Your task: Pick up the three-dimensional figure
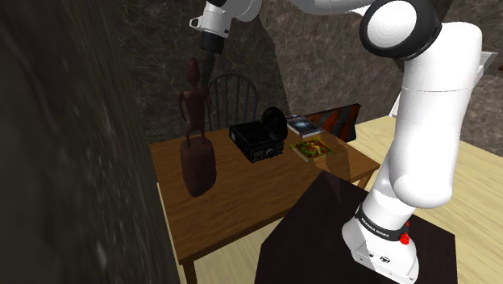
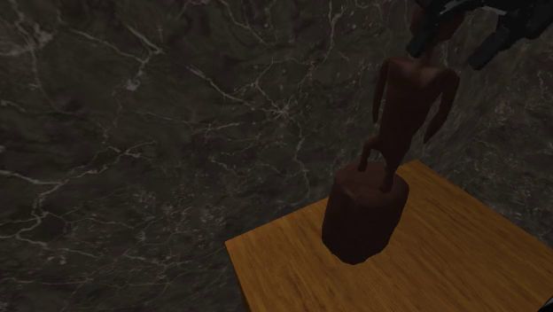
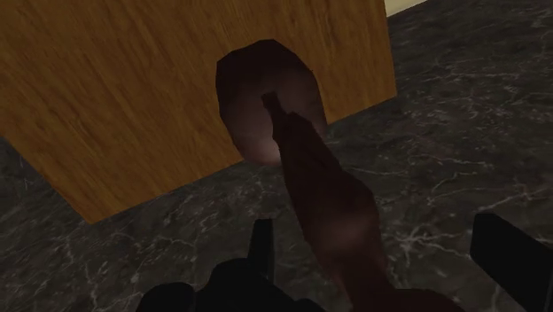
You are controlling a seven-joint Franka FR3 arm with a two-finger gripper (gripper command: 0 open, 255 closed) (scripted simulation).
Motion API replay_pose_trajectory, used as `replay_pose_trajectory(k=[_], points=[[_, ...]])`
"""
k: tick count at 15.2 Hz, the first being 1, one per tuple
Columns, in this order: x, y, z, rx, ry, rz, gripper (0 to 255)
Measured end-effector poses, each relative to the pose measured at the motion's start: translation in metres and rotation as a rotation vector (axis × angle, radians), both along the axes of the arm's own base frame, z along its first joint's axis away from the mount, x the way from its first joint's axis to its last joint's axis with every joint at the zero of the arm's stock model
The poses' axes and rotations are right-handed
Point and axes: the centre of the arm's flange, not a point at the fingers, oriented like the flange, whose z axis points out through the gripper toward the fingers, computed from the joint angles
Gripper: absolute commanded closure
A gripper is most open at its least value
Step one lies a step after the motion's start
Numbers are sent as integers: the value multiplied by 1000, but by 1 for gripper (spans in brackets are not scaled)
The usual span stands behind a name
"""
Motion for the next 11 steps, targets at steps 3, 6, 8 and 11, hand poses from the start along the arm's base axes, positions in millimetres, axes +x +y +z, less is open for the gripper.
replay_pose_trajectory(k=[3,6,8,11], points=[[5,0,-15,4,-5,13,0],[6,1,-30,5,-7,15,0],[6,1,-36,5,-7,15,0],[5,0,-37,5,-9,14,255]])
